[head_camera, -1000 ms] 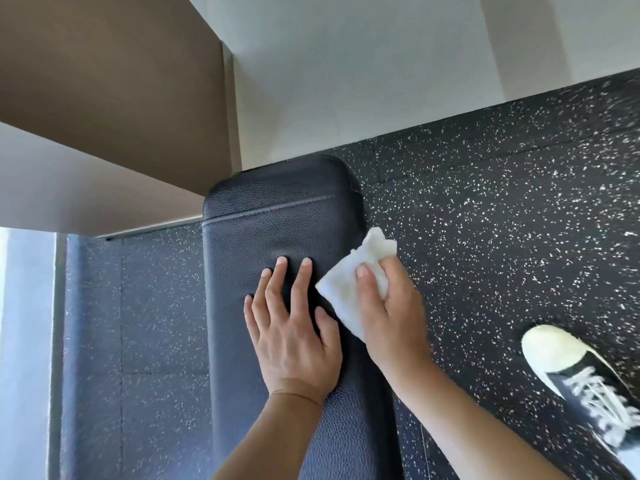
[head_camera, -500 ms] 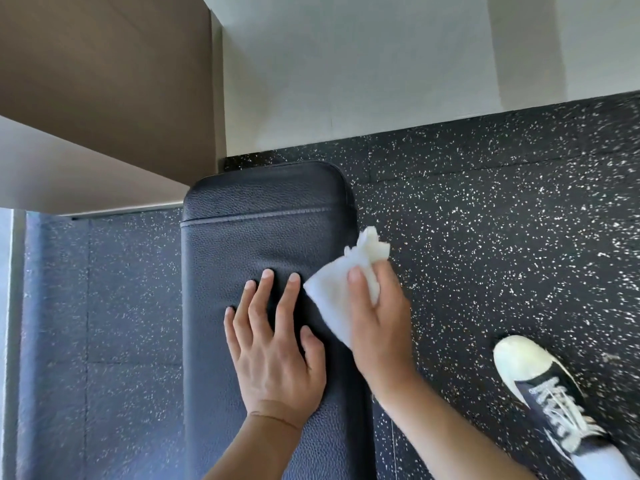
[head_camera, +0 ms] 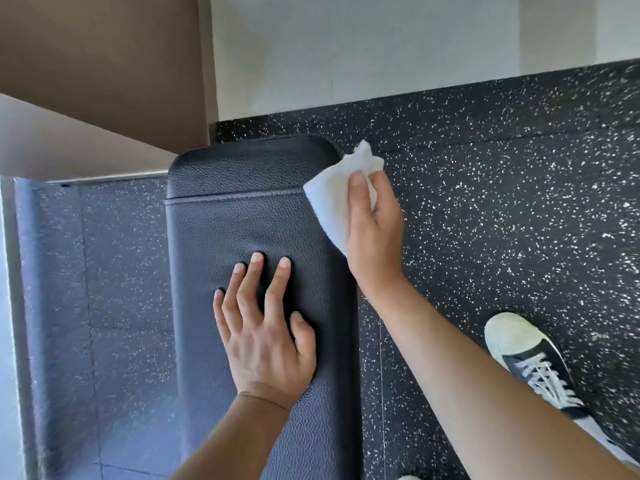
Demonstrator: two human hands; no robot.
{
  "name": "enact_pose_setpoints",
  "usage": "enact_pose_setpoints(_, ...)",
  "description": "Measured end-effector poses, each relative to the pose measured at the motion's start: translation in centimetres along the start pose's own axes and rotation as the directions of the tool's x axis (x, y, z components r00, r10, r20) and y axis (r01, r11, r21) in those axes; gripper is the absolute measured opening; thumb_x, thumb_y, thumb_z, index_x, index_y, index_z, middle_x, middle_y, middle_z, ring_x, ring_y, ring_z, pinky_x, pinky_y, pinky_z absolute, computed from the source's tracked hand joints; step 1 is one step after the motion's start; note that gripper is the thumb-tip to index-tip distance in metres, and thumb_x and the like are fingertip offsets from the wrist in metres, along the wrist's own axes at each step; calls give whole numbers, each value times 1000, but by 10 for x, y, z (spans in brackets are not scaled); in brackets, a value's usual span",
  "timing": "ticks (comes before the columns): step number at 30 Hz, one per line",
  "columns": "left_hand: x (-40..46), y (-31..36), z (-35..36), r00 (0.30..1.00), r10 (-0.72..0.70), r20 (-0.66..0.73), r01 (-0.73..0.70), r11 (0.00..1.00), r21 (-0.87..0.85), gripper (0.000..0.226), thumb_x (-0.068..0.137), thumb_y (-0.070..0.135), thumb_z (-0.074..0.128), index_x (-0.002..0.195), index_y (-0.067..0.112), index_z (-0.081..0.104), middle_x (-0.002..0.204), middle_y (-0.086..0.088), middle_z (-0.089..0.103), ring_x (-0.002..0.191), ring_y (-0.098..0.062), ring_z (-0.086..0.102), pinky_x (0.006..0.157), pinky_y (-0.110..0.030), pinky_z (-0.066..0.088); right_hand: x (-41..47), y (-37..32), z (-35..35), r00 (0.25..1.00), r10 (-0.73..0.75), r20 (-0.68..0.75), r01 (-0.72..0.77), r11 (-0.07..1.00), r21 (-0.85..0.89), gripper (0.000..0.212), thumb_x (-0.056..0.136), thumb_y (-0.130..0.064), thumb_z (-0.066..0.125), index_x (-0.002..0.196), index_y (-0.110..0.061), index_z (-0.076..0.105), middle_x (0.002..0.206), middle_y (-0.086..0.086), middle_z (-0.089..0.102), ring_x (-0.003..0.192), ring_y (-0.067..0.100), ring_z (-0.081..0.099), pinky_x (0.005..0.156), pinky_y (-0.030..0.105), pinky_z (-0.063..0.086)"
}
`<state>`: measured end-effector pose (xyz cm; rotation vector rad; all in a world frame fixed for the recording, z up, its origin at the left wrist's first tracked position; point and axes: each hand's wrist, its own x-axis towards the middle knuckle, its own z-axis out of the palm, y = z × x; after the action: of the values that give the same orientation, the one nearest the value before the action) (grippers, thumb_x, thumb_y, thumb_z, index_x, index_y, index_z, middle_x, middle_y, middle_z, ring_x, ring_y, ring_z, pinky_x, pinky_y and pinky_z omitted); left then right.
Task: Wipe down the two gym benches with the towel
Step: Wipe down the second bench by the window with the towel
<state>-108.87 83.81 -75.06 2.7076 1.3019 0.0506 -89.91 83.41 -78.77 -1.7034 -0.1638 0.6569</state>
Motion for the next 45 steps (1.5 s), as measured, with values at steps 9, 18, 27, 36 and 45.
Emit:
enact_pose_setpoints(9,0,0,0,999,-21,-27,20,999,-33,68,89,32,45,157,27,45,166,-7,36,154,-35,31,124,-63,22,-140,38,-37,994,-7,105,15,997,-70,23,108,-42,45,122,-31,58,120,-13,66,115,15,63,95,32,49)
enact_pose_setpoints(18,-4,2,-4,998,7,-64,-12,997,-80,64,93,33,43,156,28,48,164,-7,41,151,-34,33,124,-59,24,-125,26,-27,995,96,-16,-97,989,-108,31,105,-47,45,83,-24,49,78,-8,58,78,15,54,73,39,41)
enact_pose_setpoints(27,-98,-3,-7,1000,-1,-10,0,996,-89,59,105,18,42,163,20,36,173,-6,27,161,-29,20,130,-51,17,-257,75,-58,999,-24,-22,21,990,-142,31,107,-39,48,83,-19,50,78,-4,57,76,17,54,71,41,42)
enact_pose_setpoints(36,-310,-48,-6,1000,2,24,1,995,-95,63,100,27,36,163,25,36,174,2,25,161,-24,23,128,-53,23,-413,138,-99,998,58,15,-55,983,-175,23,101,-50,42,83,-37,42,80,-12,53,76,10,53,68,24,38)
enact_pose_setpoints(45,-309,-51,3,999,25,-35,-28,996,-82,65,99,27,37,164,27,34,174,3,24,162,-20,18,129,-48,18,-296,101,-70,998,37,-49,-40,997,-67,32,107,-36,47,77,-24,46,70,-8,52,72,17,51,74,42,41)
